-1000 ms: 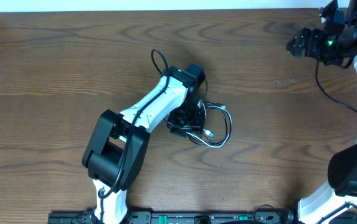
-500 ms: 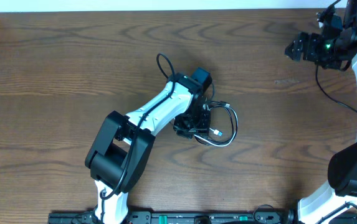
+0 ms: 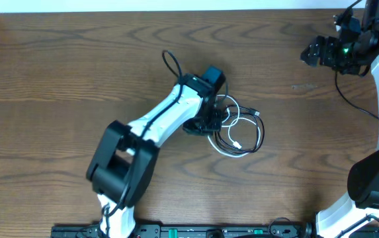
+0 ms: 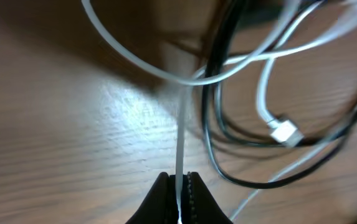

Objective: Untangle cables
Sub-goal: 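Lift the white cable up and away with the left gripper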

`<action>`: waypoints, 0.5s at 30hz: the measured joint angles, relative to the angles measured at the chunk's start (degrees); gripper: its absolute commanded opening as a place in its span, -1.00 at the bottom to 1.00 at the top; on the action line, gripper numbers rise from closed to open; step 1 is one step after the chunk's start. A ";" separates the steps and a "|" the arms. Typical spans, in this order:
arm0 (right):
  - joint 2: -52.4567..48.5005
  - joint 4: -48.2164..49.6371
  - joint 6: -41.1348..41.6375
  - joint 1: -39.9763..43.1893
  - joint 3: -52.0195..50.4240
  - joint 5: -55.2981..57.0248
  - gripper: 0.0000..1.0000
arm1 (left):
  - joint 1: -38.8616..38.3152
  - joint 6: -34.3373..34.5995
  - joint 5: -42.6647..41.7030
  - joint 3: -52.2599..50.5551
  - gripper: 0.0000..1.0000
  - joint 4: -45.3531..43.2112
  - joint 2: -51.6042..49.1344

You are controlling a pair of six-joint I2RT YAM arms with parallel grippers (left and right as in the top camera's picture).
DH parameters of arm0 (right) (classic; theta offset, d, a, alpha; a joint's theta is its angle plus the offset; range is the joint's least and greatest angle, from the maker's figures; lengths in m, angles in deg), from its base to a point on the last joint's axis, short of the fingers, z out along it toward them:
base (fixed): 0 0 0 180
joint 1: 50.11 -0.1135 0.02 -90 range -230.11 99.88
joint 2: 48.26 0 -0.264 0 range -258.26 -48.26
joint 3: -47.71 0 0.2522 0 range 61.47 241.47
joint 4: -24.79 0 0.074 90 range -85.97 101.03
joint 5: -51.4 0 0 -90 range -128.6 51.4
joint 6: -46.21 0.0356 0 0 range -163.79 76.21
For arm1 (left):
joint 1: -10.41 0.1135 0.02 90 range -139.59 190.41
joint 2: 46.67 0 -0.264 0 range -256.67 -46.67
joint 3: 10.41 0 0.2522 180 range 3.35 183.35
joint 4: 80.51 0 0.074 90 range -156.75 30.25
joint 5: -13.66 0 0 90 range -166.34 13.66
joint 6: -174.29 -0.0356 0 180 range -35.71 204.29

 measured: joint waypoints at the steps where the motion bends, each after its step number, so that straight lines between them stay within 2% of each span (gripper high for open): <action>1: 0.00 0.13 0.00 -0.28 -0.02 -0.02 0.80 | 0.04 -0.02 1.18 0.68 -0.85 -1.01 1.90; 10: 0.00 1.14 0.00 -2.69 -0.02 -0.02 0.86 | 0.09 -0.24 6.80 3.91 -0.85 -17.46 25.31; 15: 0.00 1.66 -0.04 -4.42 -0.02 -0.11 0.89 | 0.09 -0.24 8.24 4.26 -0.85 -24.50 31.45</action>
